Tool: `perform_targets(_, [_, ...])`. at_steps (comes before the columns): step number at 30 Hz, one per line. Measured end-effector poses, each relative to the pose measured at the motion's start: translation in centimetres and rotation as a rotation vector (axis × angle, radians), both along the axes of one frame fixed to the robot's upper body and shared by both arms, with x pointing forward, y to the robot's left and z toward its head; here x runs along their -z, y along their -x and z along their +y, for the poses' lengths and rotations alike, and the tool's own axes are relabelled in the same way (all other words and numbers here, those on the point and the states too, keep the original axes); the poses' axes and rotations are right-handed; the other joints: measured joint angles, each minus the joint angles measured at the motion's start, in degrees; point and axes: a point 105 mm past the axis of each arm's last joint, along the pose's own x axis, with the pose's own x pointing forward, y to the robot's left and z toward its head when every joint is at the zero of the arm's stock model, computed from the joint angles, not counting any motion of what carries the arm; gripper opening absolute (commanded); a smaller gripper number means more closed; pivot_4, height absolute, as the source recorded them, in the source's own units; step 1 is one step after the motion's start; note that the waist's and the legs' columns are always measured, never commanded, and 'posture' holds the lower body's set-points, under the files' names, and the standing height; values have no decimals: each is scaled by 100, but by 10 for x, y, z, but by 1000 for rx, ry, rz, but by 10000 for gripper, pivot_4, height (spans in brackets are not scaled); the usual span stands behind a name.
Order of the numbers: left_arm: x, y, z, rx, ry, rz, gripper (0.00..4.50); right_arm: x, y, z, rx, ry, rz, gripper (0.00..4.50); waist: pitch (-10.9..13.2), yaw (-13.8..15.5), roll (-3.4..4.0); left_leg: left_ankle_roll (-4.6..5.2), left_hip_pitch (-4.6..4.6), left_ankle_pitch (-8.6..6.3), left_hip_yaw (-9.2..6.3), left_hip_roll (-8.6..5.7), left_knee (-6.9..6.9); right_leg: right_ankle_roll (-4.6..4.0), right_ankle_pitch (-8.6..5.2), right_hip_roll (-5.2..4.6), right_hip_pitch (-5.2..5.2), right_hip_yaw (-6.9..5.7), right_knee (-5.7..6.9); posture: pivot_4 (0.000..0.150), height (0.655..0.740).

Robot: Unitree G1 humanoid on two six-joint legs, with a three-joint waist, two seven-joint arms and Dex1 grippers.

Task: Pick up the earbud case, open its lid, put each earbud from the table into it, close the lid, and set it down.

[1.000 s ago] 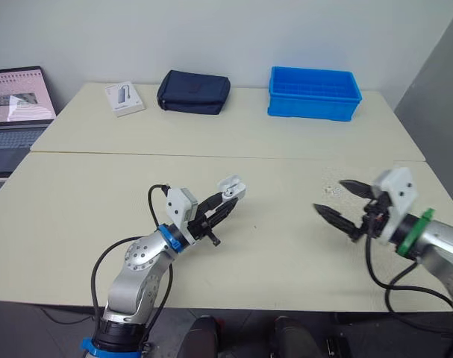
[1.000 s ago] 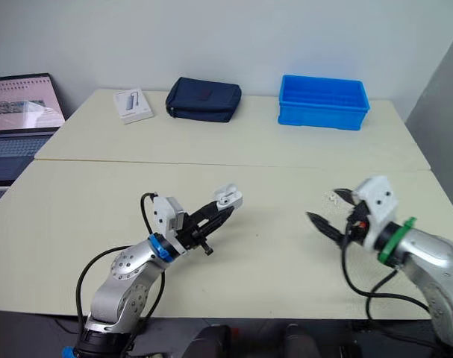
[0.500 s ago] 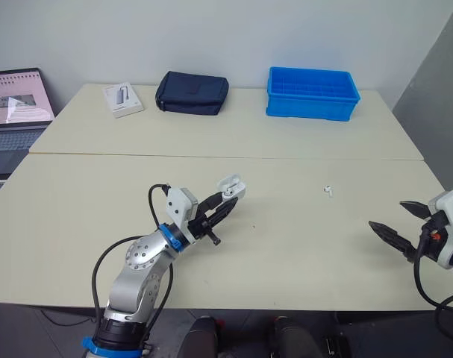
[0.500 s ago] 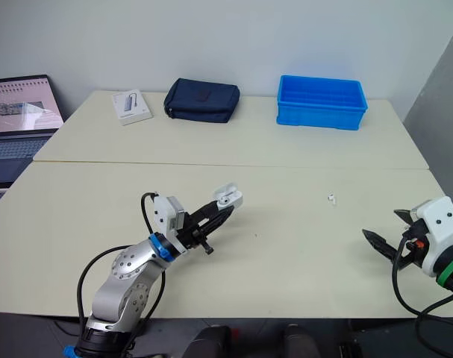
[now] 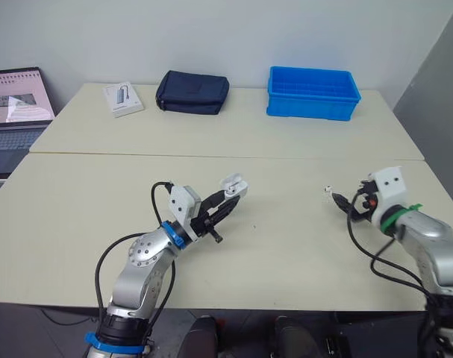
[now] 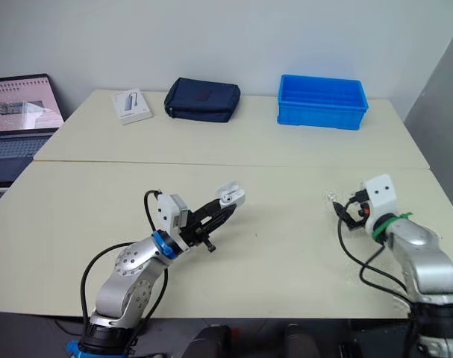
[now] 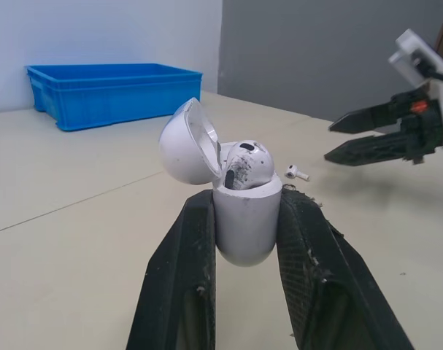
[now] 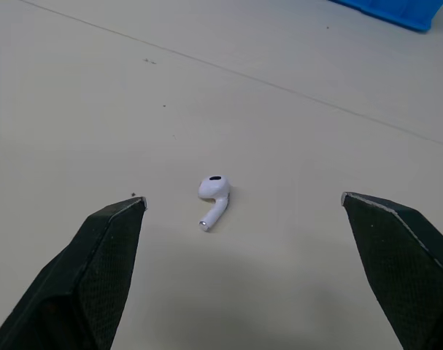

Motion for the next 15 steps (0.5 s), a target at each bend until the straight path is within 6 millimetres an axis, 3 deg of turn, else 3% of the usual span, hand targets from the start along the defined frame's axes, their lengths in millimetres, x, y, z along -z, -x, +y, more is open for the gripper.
perform_targets(4, [1, 1, -2, 8, -1, 2, 7947, 21, -17, 14, -7, -5, 30, 45000, 0, -4, 1, 0, 0, 0, 2, 0, 0, 0, 0, 0, -1, 2, 5, 1500, 7400])
perform_targets(8, [1, 1, -3, 10, -2, 3, 7947, 23, -33, 18, 7, -29, 14, 45000, 0, -4, 1, 1, 9, 1, 5, 0, 1, -1, 1, 0, 2, 7, 12, 1500, 7400])
perform_targets(11, [1, 1, -3, 11, -2, 3, 7947, 24, -40, 19, 19, -46, 12, 39029, -1, -5, 2, 1, 18, 1, 7, 1, 1, -1, 1, 1, 8, 9, 15, 1500, 7400])
perform_targets(15, [1, 1, -3, 11, -2, 3, 7947, 27, -39, 23, 24, -83, 33, 25044, -1, -3, 3, 1, 29, 1, 8, 1, 1, -1, 1, 0, 18, 12, 17, 1500, 7400])
